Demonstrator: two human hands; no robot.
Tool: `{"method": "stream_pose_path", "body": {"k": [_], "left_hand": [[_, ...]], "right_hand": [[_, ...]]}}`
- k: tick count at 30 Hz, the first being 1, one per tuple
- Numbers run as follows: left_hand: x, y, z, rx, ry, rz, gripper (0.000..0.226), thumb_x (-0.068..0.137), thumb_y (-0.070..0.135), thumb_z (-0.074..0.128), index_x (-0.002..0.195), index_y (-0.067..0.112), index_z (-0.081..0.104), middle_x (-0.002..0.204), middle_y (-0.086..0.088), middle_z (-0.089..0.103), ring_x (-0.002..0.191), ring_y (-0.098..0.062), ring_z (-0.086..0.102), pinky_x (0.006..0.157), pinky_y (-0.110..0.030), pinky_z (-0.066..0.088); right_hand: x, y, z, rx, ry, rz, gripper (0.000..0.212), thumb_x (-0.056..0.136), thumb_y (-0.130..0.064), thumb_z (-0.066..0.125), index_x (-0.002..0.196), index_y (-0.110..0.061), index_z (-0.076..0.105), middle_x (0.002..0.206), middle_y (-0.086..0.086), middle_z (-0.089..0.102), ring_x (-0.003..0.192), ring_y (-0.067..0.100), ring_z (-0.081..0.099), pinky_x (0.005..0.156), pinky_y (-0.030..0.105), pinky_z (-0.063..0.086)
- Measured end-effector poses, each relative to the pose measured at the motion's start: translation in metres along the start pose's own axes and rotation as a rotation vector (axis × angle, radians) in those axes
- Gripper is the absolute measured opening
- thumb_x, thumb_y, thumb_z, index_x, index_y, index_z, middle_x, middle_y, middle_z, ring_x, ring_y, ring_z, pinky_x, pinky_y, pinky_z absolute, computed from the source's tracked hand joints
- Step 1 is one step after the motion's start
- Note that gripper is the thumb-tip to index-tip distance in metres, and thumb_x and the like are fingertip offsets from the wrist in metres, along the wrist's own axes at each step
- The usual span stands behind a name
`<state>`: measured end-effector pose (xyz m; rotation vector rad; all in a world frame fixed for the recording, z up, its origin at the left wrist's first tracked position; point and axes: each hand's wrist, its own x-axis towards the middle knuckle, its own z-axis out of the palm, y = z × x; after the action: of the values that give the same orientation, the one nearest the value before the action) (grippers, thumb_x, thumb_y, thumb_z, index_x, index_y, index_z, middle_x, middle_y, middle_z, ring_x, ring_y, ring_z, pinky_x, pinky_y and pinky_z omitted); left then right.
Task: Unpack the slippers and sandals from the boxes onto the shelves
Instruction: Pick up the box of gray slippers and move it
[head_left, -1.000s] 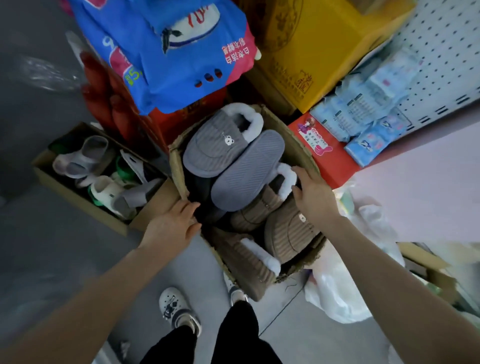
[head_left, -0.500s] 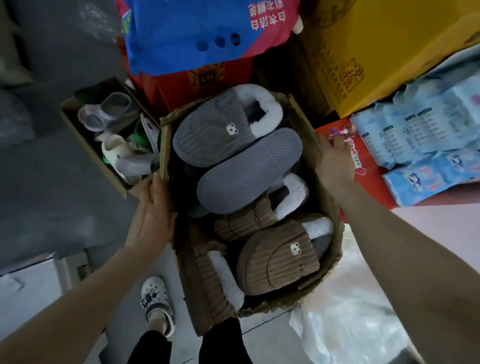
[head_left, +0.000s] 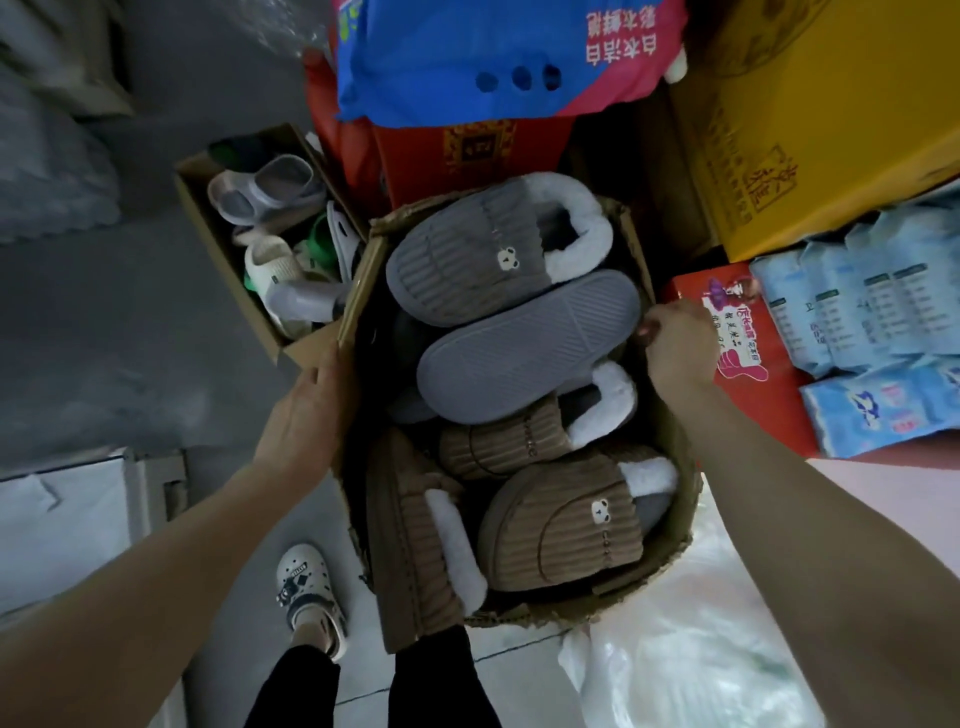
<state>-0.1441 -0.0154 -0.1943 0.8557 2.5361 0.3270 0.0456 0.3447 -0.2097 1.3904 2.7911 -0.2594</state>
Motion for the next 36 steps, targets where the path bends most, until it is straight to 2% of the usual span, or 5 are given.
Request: {"method": "stream_pose_path", "body": {"k": [9, 12, 17, 23, 36], "left_hand": [[-0.016, -0.046, -0.003, -0.009, 0.022, -0.075, 0.073, 0.089, 0.006, 0.055, 0.149, 0.021, 0.017, 0.106, -0.026, 0.058, 0.087, -0.047, 0.060, 0.069, -0.049, 0.049], [-0.017, -0.055, 0.004, -0.039, 0.067, -0.105, 0.061, 0.089, 0.007, 0.055, 0.143, 0.014, 0.030, 0.103, -0.024, 0.061, 0.084, -0.045, 0.061, 0.067, -0.047, 0.049], [-0.012, -0.060, 0.017, -0.049, 0.061, -0.227, 0.017, 0.091, 0.012, 0.052, 0.106, 0.003, 0.051, 0.087, -0.027, 0.064, 0.077, -0.045, 0.061, 0.065, -0.046, 0.047], [-0.034, -0.076, 0.005, -0.141, 0.121, -0.303, 0.014, 0.089, 0.011, 0.054, 0.100, 0.003, 0.054, 0.085, -0.028, 0.063, 0.079, -0.046, 0.060, 0.066, -0.048, 0.049], [-0.132, -0.176, -0.062, -0.157, 0.267, -0.526, 0.011, 0.088, 0.012, 0.054, 0.092, 0.003, 0.060, 0.087, -0.029, 0.065, 0.081, -0.046, 0.060, 0.066, -0.043, 0.045]], "right_hand": [[-0.042, -0.034, -0.001, 0.373, -0.078, 0.132, 0.046, 0.090, -0.012, 0.060, 0.133, -0.012, 0.045, 0.090, 0.007, 0.065, 0.089, 0.034, 0.064, 0.082, 0.042, 0.047], [-0.060, -0.021, 0.014, 0.244, -0.171, 0.188, 0.036, 0.091, -0.023, 0.061, 0.125, -0.015, 0.052, 0.104, 0.023, 0.068, 0.097, 0.045, 0.063, 0.083, 0.045, 0.048], [-0.077, -0.020, 0.019, 0.100, -0.111, 0.186, 0.023, 0.093, -0.017, 0.053, 0.114, -0.016, 0.062, 0.092, 0.028, 0.066, 0.086, 0.049, 0.061, 0.073, 0.046, 0.048], [-0.103, -0.043, -0.002, 0.097, -0.027, 0.047, 0.012, 0.091, -0.012, 0.053, 0.096, -0.012, 0.064, 0.078, 0.028, 0.066, 0.072, 0.049, 0.060, 0.063, 0.044, 0.046], [-0.155, -0.179, -0.024, 0.145, -0.139, -0.228, 0.018, 0.088, -0.011, 0.048, 0.089, -0.012, 0.066, 0.076, 0.021, 0.068, 0.070, 0.046, 0.062, 0.060, 0.034, 0.035]]}}
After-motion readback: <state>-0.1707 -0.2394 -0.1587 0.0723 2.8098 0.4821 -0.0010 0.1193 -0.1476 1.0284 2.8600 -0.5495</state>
